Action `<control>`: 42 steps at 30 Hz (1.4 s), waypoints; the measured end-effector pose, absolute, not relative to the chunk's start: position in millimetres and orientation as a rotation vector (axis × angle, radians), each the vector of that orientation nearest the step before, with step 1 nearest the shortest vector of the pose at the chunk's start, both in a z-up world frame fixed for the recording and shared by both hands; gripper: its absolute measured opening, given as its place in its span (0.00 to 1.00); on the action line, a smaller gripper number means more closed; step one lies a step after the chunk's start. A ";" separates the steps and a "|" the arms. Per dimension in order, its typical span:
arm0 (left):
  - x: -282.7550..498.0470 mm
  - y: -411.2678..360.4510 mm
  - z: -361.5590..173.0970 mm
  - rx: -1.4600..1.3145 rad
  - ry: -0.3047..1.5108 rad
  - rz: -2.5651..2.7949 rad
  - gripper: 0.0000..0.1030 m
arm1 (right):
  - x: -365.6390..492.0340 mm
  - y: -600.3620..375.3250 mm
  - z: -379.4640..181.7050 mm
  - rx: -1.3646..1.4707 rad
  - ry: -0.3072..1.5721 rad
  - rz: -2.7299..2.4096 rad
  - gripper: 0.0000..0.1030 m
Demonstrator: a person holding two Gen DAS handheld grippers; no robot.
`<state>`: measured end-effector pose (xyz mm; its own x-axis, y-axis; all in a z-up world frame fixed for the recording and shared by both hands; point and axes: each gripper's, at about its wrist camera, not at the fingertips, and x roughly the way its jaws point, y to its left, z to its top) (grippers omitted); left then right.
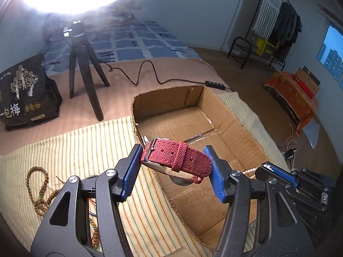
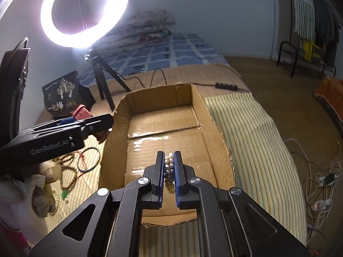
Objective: Organize jewelry
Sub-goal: 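Carry the watch and pearl necklace into the cardboard box and open both tools, then grasp the brown bead strand with the left tool while the right tool grasps the jade pendant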
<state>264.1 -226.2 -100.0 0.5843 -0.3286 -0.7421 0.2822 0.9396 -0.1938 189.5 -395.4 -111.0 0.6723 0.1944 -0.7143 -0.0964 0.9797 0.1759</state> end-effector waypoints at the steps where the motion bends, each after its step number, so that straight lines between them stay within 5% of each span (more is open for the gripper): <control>1: 264.9 -227.8 -101.9 -0.053 0.882 -0.357 0.58 | 190.3 -395.7 -112.8 0.124 0.825 0.162 0.06; 6: 266.6 -229.8 -108.0 -0.043 0.895 -0.351 0.59 | 190.0 -397.4 -115.2 0.121 0.842 0.161 0.06; 10: 266.5 -229.0 -107.4 -0.043 0.890 -0.355 0.68 | 190.4 -395.8 -111.6 0.117 0.832 0.155 0.07; 12: 264.8 -229.1 -104.9 -0.040 0.878 -0.354 0.73 | 191.3 -393.0 -111.1 0.103 0.833 0.149 0.22; 14: 264.0 -227.8 -102.6 -0.041 0.868 -0.351 0.74 | 191.3 -391.1 -110.6 0.097 0.823 0.141 0.52; 42: 241.5 -127.5 -66.9 -0.073 0.819 -0.273 0.74 | 173.1 -358.3 -85.6 -0.008 0.797 0.171 0.52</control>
